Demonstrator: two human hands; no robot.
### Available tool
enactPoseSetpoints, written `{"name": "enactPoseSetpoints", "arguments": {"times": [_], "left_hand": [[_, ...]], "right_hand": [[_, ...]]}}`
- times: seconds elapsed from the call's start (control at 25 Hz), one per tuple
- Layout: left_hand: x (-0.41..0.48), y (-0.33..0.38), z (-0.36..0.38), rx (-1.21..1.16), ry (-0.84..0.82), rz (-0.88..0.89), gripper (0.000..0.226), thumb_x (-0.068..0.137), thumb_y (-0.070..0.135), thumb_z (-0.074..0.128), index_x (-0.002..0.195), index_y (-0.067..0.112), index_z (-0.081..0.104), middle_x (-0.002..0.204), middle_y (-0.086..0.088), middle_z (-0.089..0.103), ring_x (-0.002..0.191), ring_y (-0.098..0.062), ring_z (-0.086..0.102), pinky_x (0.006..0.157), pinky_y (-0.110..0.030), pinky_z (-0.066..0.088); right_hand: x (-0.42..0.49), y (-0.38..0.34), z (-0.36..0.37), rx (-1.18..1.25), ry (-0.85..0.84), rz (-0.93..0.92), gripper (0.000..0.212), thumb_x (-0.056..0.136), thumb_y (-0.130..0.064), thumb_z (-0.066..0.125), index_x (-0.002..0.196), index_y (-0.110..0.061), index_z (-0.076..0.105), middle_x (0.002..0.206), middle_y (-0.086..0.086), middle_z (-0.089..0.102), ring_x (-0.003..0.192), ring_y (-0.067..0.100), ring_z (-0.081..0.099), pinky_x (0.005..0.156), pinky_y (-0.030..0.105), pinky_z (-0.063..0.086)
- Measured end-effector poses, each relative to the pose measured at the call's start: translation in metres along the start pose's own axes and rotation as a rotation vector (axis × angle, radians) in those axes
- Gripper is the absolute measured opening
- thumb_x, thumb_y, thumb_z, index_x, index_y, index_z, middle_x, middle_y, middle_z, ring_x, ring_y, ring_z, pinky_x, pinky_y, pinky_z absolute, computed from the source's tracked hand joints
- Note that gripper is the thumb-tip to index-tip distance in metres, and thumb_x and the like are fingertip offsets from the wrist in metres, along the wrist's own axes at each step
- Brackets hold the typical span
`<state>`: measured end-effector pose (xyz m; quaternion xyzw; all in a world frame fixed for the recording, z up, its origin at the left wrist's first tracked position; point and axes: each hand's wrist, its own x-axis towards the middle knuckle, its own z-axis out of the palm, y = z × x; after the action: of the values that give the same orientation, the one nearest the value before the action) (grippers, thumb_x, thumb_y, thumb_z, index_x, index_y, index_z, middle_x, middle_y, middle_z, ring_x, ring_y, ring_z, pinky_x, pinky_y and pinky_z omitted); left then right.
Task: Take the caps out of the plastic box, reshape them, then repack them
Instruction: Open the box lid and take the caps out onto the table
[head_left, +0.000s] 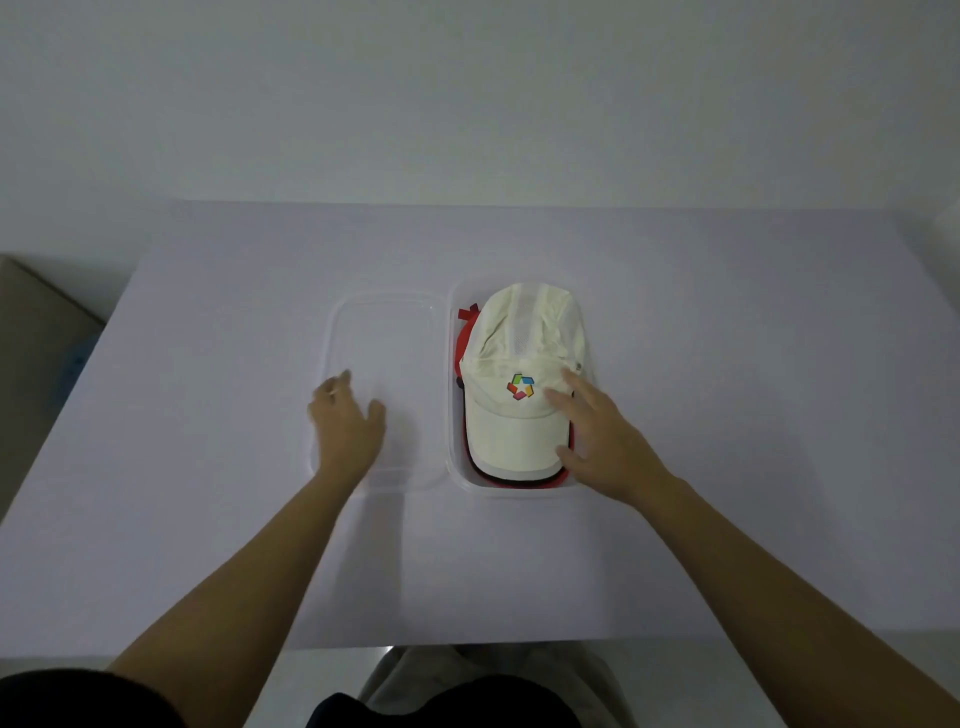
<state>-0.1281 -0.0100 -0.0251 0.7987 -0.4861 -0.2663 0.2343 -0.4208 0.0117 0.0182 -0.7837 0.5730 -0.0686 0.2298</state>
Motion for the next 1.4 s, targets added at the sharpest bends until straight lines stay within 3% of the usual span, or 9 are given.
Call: {"name": "enactPoseSetpoints", "arguments": {"times": [0.12, 0.32, 0.48, 0.72, 0.92, 1.04, 1.16, 1.28, 1.4], "left_hand": [[-0.007, 0.052, 0.029, -0.145, -0.147, 0.131, 0.059, 0.098, 0.028, 0.042, 0.147, 0.005, 0.019, 0.153, -0.016, 0.026, 0.139, -0.031, 0.03, 0.115, -0.044, 0.026], [-0.031, 0.063, 0.065, -0.256, -0.311, -0.017, 0.055, 0.101, 0.034, 0.024, 0.149, 0.011, 0.009, 0.151, -0.014, 0.032, 0.137, -0.033, 0.035, 0.111, -0.043, 0.03], [-0.032, 0.063, 0.07, -0.238, -0.29, -0.09, 0.052, 0.101, 0.033, 0.021, 0.149, 0.013, 0.013, 0.14, -0.017, 0.047, 0.126, -0.035, 0.047, 0.106, -0.044, 0.037], [-0.035, 0.063, 0.071, -0.209, -0.226, -0.068, 0.049, 0.102, 0.028, 0.021, 0.148, 0.011, 0.019, 0.131, -0.021, 0.053, 0.117, -0.037, 0.053, 0.099, -0.042, 0.042], [-0.034, 0.058, 0.07, -0.212, -0.218, -0.044, 0.048, 0.102, 0.028, 0.023, 0.146, 0.01, 0.022, 0.131, -0.027, 0.052, 0.118, -0.043, 0.05, 0.098, -0.044, 0.039], [-0.034, 0.06, 0.072, -0.209, -0.207, -0.051, 0.049, 0.102, 0.03, 0.023, 0.146, 0.01, 0.023, 0.133, -0.027, 0.05, 0.12, -0.043, 0.05, 0.099, -0.045, 0.04], [-0.035, 0.063, 0.075, -0.191, -0.175, -0.055, 0.05, 0.102, 0.031, 0.024, 0.146, 0.009, 0.024, 0.133, -0.027, 0.051, 0.12, -0.043, 0.051, 0.1, -0.045, 0.04], [-0.032, 0.059, 0.078, -0.182, -0.161, -0.072, 0.05, 0.101, 0.034, 0.024, 0.145, 0.011, 0.026, 0.133, -0.024, 0.053, 0.12, -0.041, 0.052, 0.101, -0.046, 0.04], [-0.03, 0.06, 0.081, -0.178, -0.141, -0.076, 0.049, 0.101, 0.034, 0.025, 0.144, 0.01, 0.028, 0.131, -0.02, 0.057, 0.119, -0.036, 0.055, 0.101, -0.043, 0.041]], "right_hand": [[0.028, -0.009, 0.005, -0.237, -0.238, -0.042, 0.096, 0.076, -0.031, 0.072, 0.148, -0.027, 0.009, 0.158, 0.001, -0.012, 0.146, 0.024, -0.005, 0.114, 0.045, 0.025], [0.052, -0.013, 0.011, -0.471, -0.377, 0.005, 0.129, 0.059, -0.048, 0.082, 0.148, -0.024, -0.009, 0.156, 0.01, -0.02, 0.144, 0.034, -0.01, 0.113, 0.052, 0.02], [0.059, -0.017, 0.01, -0.561, -0.386, -0.022, 0.131, 0.058, -0.044, 0.084, 0.148, -0.019, -0.009, 0.155, 0.019, -0.015, 0.143, 0.041, 0.0, 0.114, 0.047, 0.022], [0.053, -0.025, -0.007, -0.321, -0.489, 0.06, 0.115, 0.071, -0.023, 0.069, 0.147, -0.018, -0.017, 0.157, 0.01, -0.016, 0.144, 0.038, -0.01, 0.114, 0.047, 0.021], [0.045, -0.03, -0.057, -0.058, -0.074, -0.015, 0.069, 0.09, -0.002, 0.039, 0.15, -0.018, 0.01, 0.159, 0.003, 0.011, 0.141, 0.029, 0.023, 0.111, 0.036, 0.022], [0.036, -0.012, -0.088, 0.152, 0.327, -0.153, 0.064, 0.084, 0.003, 0.035, 0.146, -0.012, 0.025, 0.156, 0.004, 0.02, 0.141, 0.02, 0.024, 0.115, 0.027, 0.021], [0.034, 0.031, -0.099, 0.091, 0.617, -0.258, 0.067, 0.076, 0.005, 0.03, 0.142, -0.003, 0.031, 0.151, 0.008, 0.022, 0.141, 0.025, 0.022, 0.115, 0.016, 0.015], [0.038, 0.085, -0.09, 0.017, 0.673, -0.154, 0.068, 0.076, 0.008, 0.031, 0.142, -0.008, 0.027, 0.152, 0.014, 0.022, 0.142, 0.031, 0.015, 0.115, 0.031, 0.02], [0.043, 0.144, -0.069, -0.065, 0.571, -0.032, 0.075, 0.07, 0.015, 0.032, 0.141, -0.008, 0.032, 0.151, 0.019, 0.027, 0.14, 0.035, 0.019, 0.106, 0.045, 0.029]]}}
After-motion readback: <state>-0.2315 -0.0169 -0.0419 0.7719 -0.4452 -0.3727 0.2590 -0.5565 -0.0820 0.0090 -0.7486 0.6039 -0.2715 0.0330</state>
